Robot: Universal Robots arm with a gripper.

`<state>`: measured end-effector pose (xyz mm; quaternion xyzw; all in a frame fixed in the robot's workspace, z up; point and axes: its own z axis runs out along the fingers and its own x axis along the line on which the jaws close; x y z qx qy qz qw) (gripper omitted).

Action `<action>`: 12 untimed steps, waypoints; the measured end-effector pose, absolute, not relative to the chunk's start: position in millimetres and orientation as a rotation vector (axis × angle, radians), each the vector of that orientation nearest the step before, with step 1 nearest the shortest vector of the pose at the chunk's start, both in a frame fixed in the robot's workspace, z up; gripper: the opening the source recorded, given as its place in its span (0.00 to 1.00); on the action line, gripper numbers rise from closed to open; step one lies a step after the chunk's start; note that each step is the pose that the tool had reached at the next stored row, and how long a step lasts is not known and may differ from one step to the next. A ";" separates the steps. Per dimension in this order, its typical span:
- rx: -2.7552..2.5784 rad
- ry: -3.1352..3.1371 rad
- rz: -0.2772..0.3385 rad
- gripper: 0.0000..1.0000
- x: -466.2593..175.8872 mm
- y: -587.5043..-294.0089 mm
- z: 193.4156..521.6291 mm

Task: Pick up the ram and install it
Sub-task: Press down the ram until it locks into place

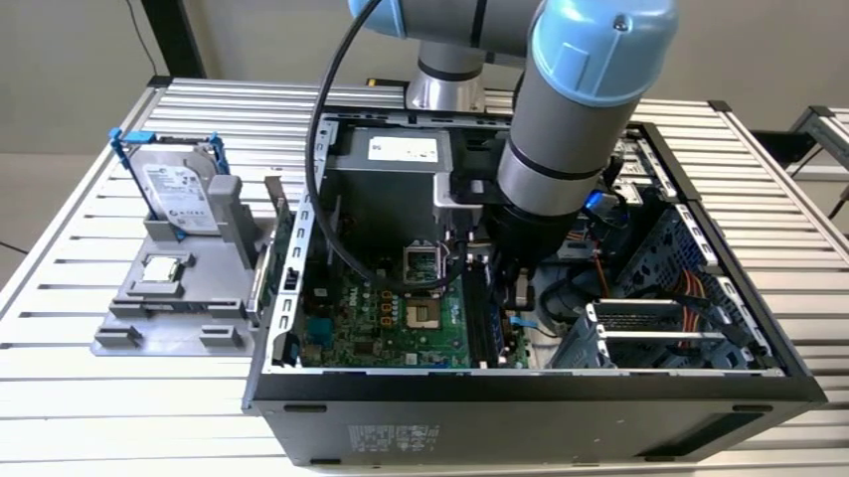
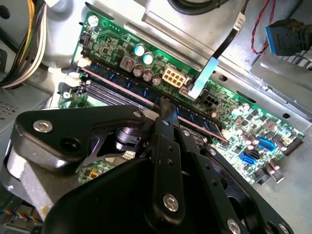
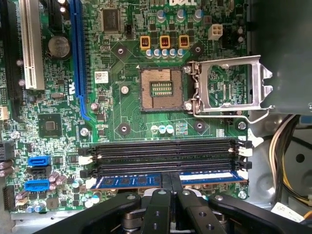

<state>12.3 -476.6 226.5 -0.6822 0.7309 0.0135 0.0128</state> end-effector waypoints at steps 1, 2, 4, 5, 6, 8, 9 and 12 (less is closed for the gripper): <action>-2.126 2.278 0.042 0.00 12.3 -476.6 229.2; -2.126 2.278 0.042 0.00 12.3 -476.6 230.9; -2.126 2.278 0.042 0.00 12.3 -476.6 233.5; -2.126 2.278 0.042 0.00 12.3 -476.6 234.9; -2.126 2.278 0.042 0.00 12.3 -476.6 236.3; -2.126 2.278 0.042 0.00 12.3 -476.6 236.7; -2.126 2.278 0.042 0.00 12.3 -476.6 236.8; -2.126 2.278 0.042 0.00 12.3 -476.6 237.1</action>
